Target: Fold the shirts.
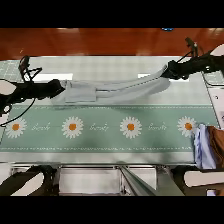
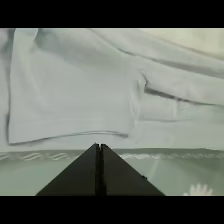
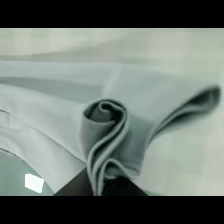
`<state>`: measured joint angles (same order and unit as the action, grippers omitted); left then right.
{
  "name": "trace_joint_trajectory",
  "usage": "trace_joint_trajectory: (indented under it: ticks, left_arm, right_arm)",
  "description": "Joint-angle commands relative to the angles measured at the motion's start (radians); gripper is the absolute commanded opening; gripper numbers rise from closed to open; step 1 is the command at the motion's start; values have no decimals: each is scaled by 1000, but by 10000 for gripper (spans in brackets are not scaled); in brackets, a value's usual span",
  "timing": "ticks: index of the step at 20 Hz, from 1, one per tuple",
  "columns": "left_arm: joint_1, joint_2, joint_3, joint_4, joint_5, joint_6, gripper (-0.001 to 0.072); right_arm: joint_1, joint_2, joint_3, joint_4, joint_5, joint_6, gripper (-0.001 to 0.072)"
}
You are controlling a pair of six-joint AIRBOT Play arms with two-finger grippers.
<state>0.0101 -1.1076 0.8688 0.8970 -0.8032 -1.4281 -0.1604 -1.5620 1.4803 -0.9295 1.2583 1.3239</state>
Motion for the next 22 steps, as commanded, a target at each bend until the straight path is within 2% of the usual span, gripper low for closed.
trace_joint_trajectory:
  ticks: [1,5,8,10,13,15,19,22]
  left_arm:
    - [-142,-87,84,-98,39,59,17]
    - [-377,-327,315,-97,26,58,17]
    - [-526,-552,541,-97,-98,24,16]
    - [-612,-676,648,-97,-158,-10,17]
    - [-723,-795,721,-125,-163,-92,17]
    - [-789,-829,735,-190,-178,-81,17]
    - [-835,-824,736,-194,-179,-74,18]
    - [-716,-773,735,-185,-240,-23,18]
  right_arm:
    - [-1,234,-96,-100,53,12,22]
    - [0,489,-260,-99,58,61,22]
    - [0,654,-343,-100,84,98,22]
    - [0,725,-366,-99,100,113,22]
    - [0,790,-369,-98,119,134,23]
    - [0,806,-369,-88,136,139,23]
    - [0,804,-369,-55,130,141,23]
    - [0,803,-369,10,95,150,23]
